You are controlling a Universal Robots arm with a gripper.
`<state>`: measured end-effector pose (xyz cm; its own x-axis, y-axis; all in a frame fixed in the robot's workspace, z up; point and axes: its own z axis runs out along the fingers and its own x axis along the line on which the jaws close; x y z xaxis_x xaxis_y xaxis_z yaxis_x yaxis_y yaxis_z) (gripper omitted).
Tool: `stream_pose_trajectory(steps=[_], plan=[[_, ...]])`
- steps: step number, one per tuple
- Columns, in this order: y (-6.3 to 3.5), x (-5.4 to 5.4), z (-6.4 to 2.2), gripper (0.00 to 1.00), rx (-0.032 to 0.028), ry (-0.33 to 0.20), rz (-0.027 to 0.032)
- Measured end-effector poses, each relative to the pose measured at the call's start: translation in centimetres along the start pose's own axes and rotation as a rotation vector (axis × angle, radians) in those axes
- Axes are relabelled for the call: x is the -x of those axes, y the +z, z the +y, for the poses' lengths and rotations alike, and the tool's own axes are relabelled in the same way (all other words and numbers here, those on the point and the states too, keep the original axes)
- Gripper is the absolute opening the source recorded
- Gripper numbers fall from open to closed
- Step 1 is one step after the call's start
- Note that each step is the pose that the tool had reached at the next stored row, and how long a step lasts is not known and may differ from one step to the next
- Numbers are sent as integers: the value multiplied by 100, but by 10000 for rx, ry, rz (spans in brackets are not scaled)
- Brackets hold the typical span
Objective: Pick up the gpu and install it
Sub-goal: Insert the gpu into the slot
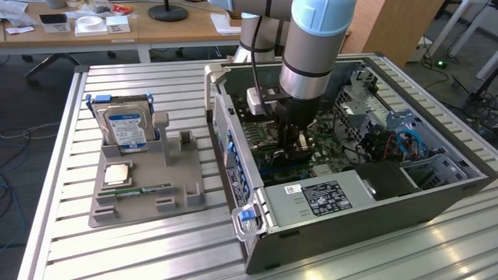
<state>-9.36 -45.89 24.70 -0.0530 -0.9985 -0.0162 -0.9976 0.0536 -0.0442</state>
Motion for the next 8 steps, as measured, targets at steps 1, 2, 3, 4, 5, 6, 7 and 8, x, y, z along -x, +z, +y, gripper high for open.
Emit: stream_pose_trajectory(steps=[1,2,3,4,5,6,7,8], plan=[[0,0,0,40,1,0,1],[0,0,0,40,1,0,1],[0,0,0,40,1,0,1],[0,0,0,39,0,1,1],[0,0,0,39,1,0,1],[0,0,0,39,0,0,1],[0,0,0,32,0,0,1],[-1,0,0,32,1,0,1]])
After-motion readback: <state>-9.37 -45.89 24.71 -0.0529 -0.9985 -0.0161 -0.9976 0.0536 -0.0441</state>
